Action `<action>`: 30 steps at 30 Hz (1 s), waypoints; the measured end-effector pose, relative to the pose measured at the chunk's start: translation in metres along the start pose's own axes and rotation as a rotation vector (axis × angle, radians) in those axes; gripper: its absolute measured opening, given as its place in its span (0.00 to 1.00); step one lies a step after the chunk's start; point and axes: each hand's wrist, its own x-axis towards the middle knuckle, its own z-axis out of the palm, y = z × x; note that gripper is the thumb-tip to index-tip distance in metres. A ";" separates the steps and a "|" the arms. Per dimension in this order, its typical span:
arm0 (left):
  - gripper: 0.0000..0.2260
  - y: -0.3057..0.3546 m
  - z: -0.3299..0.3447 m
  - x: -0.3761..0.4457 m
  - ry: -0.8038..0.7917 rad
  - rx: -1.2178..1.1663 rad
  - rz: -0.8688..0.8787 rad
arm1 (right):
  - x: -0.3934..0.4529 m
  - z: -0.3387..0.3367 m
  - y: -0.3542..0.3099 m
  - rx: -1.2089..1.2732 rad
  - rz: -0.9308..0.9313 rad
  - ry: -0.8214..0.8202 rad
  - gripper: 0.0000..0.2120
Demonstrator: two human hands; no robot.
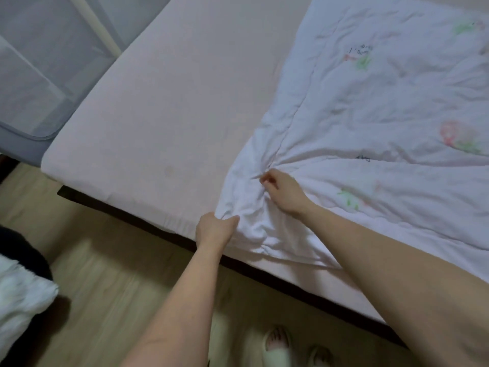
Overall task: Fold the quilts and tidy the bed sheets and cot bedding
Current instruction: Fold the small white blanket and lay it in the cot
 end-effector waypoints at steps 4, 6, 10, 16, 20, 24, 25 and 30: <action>0.35 -0.007 0.024 -0.026 0.129 -0.320 -0.400 | -0.065 -0.012 0.042 -0.253 -0.091 -0.046 0.19; 0.33 -0.007 0.044 -0.046 0.028 -0.487 -0.498 | -0.103 -0.031 0.068 -0.417 -0.180 0.088 0.24; 0.26 0.007 0.100 -0.081 -0.179 -0.639 -0.517 | -0.182 -0.069 0.135 -0.860 -0.021 -0.059 0.38; 0.33 0.018 0.175 -0.111 -0.265 -0.720 -0.583 | -0.228 -0.098 0.203 -0.903 0.445 -0.056 0.46; 0.36 0.010 0.190 -0.103 0.097 -0.548 -0.310 | -0.221 -0.092 0.217 -0.825 0.444 -0.007 0.38; 0.26 0.018 0.193 -0.090 -0.143 -0.744 -0.377 | -0.223 -0.103 0.232 -0.954 0.380 0.062 0.36; 0.23 0.023 0.193 -0.089 -0.175 -0.674 -0.403 | -0.220 -0.108 0.234 -0.957 0.367 0.086 0.34; 0.08 0.038 0.186 -0.089 -0.170 -0.616 -0.422 | -0.200 -0.140 0.215 -0.981 0.179 0.164 0.17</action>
